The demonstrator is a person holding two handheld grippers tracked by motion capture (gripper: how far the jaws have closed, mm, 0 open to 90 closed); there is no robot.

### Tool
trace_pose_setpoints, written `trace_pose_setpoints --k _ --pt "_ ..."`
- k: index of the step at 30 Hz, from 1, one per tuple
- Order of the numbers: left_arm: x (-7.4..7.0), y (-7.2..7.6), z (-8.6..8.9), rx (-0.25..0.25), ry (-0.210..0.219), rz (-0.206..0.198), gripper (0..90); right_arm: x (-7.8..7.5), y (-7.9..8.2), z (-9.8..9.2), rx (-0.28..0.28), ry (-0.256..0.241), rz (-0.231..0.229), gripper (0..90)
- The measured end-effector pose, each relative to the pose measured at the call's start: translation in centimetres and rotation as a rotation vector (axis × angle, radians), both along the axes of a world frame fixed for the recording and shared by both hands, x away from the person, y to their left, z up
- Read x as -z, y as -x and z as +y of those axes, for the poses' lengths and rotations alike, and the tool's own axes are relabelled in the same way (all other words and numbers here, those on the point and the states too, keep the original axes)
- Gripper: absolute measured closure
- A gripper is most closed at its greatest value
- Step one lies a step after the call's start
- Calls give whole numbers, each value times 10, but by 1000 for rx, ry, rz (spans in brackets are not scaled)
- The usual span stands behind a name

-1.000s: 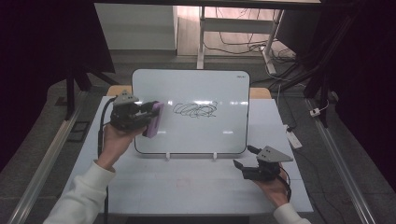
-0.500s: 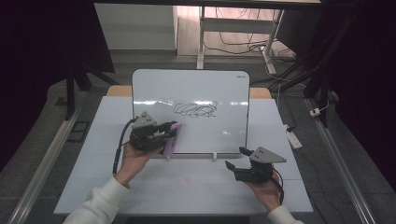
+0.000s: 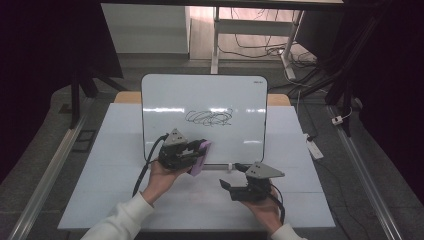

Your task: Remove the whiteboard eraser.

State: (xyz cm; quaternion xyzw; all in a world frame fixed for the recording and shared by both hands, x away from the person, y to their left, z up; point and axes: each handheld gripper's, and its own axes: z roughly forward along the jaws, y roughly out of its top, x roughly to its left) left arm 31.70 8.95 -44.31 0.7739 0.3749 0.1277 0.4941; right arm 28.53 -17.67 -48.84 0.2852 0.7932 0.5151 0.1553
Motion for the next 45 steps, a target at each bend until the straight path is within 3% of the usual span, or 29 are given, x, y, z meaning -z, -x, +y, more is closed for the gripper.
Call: trace_pose_setpoints --k 8,16,22,26,30,36,42,45 --pt "2 3 -10 17 5 -8 610 6 -7 30 22 -23 31 194" --pt "4 6 -17 33 7 -13 610 7 -12 46 39 -104 63 222" --pt "3 8 -17 30 14 -26 609 8 -14 49 63 -151 82 295" --pt "3 10 -17 27 29 -29 610 7 -14 49 81 -153 98 302" --pt "3 12 -20 35 24 -40 612 9 -17 48 80 -182 140 323" --pt "2 13 -17 35 35 -40 615 7 -16 43 88 -166 105 382" --pt "1 12 -14 48 42 -37 592 1 -15 40 85 -102 42 397" --pt "-6 11 -4 54 37 -45 434 -3 -16 36 85 -77 18 399"
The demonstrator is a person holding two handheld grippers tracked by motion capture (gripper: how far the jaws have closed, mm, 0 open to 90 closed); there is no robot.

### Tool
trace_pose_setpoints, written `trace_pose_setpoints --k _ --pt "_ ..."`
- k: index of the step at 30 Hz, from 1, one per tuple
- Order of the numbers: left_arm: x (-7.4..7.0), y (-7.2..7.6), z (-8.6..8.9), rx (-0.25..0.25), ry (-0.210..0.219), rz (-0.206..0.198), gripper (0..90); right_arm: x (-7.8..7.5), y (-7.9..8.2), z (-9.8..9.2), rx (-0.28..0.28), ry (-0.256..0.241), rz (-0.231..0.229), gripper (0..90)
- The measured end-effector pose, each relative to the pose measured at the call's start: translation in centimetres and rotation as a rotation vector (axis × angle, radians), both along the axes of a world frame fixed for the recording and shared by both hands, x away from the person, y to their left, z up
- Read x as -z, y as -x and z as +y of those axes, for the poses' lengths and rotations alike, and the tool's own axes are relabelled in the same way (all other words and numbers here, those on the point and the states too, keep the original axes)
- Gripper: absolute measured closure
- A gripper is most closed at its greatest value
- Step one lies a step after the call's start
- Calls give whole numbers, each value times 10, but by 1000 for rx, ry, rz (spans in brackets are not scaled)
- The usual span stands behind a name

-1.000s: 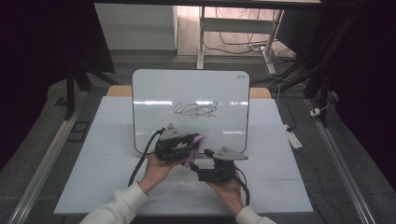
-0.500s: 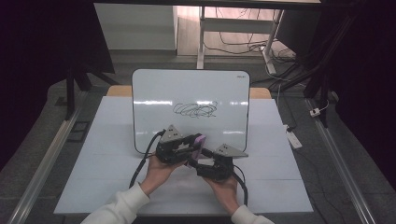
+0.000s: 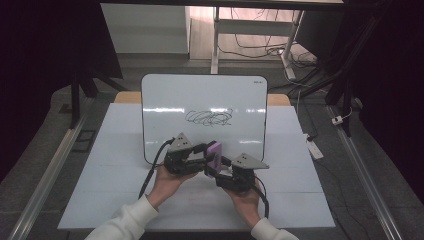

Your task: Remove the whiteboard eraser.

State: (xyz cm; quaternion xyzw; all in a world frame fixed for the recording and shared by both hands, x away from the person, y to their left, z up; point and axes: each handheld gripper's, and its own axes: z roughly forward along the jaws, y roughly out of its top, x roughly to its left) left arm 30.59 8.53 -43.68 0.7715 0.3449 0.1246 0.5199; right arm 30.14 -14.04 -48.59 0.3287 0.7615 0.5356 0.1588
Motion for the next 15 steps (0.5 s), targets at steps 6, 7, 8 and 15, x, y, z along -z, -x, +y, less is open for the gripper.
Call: trace_pose_setpoints --k 6,7,8,15 --pt "-6 12 43 0 -18 19 316 -11 -4 -16 27 44 -51 399" --pt "-3 16 50 -8 -35 24 312 -13 -5 -18 26 53 -53 399" --pt "1 20 58 -18 -53 29 310 -14 -7 -20 27 60 -53 399" --pt "41 54 103 -78 -156 121 278 -20 -18 -33 40 64 -61 400"
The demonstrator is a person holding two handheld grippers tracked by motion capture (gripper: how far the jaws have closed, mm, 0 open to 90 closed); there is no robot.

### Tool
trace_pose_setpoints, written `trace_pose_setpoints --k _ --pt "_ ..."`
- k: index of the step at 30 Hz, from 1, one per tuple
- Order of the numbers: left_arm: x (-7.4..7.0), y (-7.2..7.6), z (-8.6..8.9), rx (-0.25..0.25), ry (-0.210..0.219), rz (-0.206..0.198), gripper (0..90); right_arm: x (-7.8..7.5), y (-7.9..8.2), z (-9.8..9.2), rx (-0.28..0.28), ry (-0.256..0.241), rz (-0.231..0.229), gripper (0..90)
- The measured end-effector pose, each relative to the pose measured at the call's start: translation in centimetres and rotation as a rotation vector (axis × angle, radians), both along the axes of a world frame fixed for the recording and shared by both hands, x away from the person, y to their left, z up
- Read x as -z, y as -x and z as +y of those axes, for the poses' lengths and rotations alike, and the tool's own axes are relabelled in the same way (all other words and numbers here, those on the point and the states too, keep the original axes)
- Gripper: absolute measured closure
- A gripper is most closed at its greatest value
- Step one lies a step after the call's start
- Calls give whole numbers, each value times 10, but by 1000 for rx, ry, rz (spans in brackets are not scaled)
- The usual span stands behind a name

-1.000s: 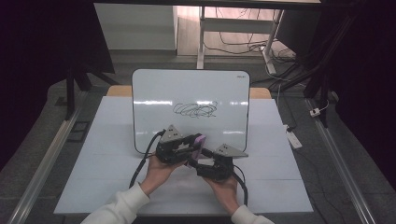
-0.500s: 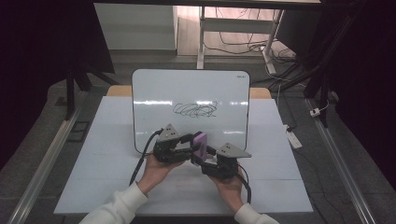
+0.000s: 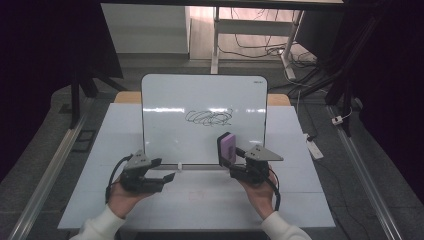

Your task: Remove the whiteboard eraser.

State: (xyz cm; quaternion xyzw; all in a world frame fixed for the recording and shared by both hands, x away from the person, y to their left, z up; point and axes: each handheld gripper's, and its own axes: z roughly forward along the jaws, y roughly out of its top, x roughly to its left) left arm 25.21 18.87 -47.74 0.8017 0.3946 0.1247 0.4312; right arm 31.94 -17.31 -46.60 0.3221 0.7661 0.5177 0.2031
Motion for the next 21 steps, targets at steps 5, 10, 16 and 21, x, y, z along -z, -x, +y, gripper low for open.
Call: trace_pose_setpoints --k 5,10,16,21 --pt "15 13 24 -67 -76 25 272 -4 -2 -6 -1 -13 -11 401" --pt "25 18 43 -110 -60 70 255 -7 -3 -9 -13 3 -28 401" --pt "30 19 56 -141 -40 97 231 -10 -5 -12 -19 34 -46 402" --pt "29 18 56 -131 -35 100 206 -14 -6 -13 -8 40 -56 402"
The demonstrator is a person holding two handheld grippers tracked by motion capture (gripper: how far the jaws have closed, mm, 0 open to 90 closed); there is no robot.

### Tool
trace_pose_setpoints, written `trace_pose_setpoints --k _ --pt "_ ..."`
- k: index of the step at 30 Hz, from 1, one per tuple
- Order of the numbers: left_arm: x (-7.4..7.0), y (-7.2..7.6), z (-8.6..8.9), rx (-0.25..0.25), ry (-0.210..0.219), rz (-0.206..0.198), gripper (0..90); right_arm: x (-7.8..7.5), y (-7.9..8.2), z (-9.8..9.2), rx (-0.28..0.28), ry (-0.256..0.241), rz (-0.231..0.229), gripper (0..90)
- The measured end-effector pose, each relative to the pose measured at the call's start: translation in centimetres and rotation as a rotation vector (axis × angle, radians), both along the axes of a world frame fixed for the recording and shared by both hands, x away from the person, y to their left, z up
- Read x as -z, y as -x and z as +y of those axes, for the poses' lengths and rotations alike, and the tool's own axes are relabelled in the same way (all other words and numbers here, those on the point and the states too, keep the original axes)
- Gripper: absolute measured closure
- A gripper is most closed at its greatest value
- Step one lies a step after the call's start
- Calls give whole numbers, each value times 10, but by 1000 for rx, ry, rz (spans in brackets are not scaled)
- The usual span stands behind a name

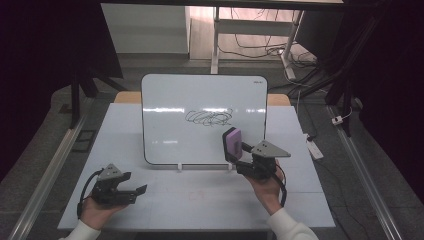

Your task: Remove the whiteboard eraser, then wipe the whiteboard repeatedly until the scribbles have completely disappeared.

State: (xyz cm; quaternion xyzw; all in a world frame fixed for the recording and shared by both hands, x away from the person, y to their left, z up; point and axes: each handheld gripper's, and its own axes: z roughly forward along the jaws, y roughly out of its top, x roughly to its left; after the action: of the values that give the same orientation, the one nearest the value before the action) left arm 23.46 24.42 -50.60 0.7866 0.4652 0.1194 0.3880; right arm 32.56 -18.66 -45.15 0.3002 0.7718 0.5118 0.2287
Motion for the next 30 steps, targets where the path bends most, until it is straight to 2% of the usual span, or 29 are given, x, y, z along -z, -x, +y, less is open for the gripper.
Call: trace_pose_setpoints --k 6,10,14,18,20,22,26,30 --pt "2 -3 0 3 6 18 200 -13 -10 4 22 30 -46 403" --pt "6 -4 0 4 2 35 197 -29 -28 7 62 38 -52 403" --pt "7 -4 0 3 1 35 197 -47 -41 13 106 60 -91 403" --pt "8 -2 2 -5 6 41 197 -58 -53 18 151 82 -113 403" --pt "8 -2 2 -5 1 37 196 -61 -58 23 165 89 -117 403" --pt "8 -2 1 0 -3 36 196 -64 -61 27 192 121 -144 403" --pt "9 -2 1 0 -4 36 195 -65 -69 32 217 131 -134 403" --pt "9 -3 2 -5 -4 36 195 -57 -74 47 190 149 -109 405"
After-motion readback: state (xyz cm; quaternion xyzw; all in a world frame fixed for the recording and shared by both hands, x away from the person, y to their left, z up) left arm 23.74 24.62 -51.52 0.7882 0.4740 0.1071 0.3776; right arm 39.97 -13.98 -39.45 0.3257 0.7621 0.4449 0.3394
